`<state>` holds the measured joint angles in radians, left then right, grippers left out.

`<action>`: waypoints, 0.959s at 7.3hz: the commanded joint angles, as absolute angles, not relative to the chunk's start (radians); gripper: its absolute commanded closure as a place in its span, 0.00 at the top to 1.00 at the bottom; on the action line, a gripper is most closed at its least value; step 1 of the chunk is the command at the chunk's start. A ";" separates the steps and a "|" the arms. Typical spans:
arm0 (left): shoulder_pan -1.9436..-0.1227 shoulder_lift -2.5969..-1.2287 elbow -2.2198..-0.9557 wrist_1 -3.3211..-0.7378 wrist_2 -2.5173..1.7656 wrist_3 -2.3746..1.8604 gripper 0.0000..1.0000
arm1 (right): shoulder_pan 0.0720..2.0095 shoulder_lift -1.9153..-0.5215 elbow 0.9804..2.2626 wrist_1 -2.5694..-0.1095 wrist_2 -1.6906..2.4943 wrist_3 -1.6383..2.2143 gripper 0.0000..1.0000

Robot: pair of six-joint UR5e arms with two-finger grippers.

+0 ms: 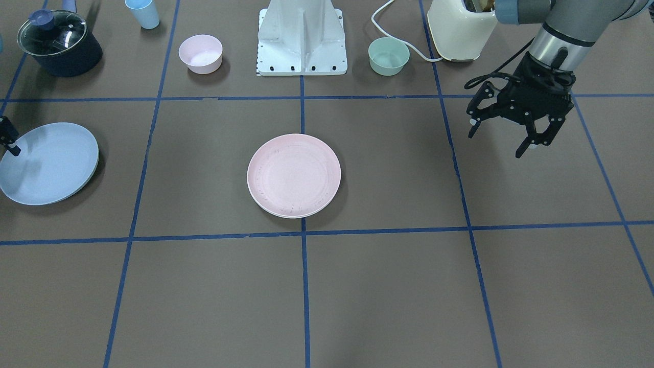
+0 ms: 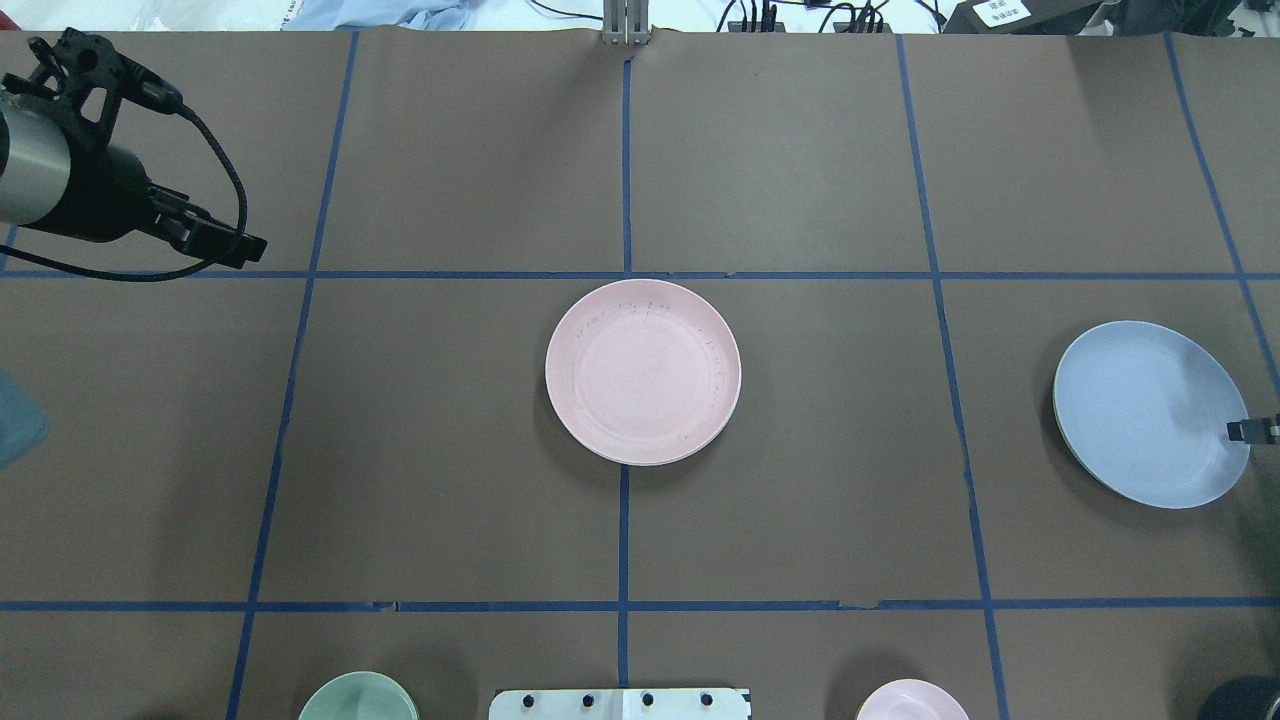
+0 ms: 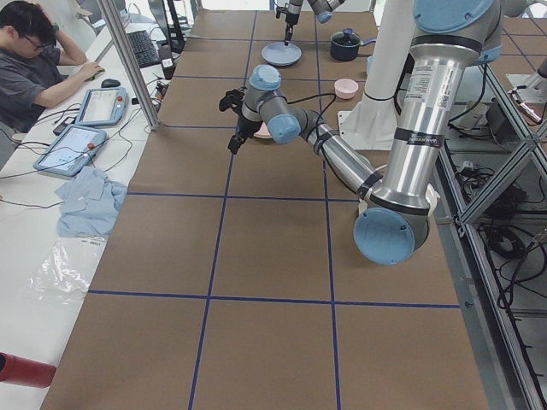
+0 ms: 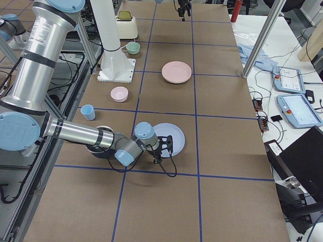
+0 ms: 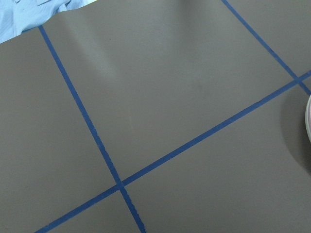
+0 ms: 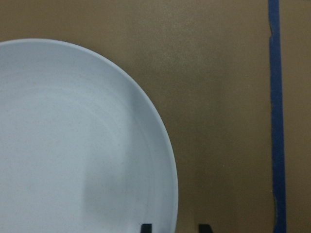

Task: Stack three plates with pink and blue
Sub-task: 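Grasp the rim of the light blue plate with the right gripper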

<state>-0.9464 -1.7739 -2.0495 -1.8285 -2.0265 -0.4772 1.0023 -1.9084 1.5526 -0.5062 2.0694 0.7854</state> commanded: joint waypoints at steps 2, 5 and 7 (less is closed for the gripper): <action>-0.946 -1.776 -2.049 -1.829 -2.026 -0.483 1.00 | 1.002 -1.858 1.560 -0.505 2.072 0.828 0.00; -0.946 -1.770 -2.049 -1.829 -2.026 -0.486 1.00 | 1.006 -1.757 1.647 -0.522 2.115 0.926 0.00; -0.946 -1.767 -2.046 -1.829 -2.028 -0.488 1.00 | 1.005 -1.578 1.658 -0.534 2.128 1.107 0.00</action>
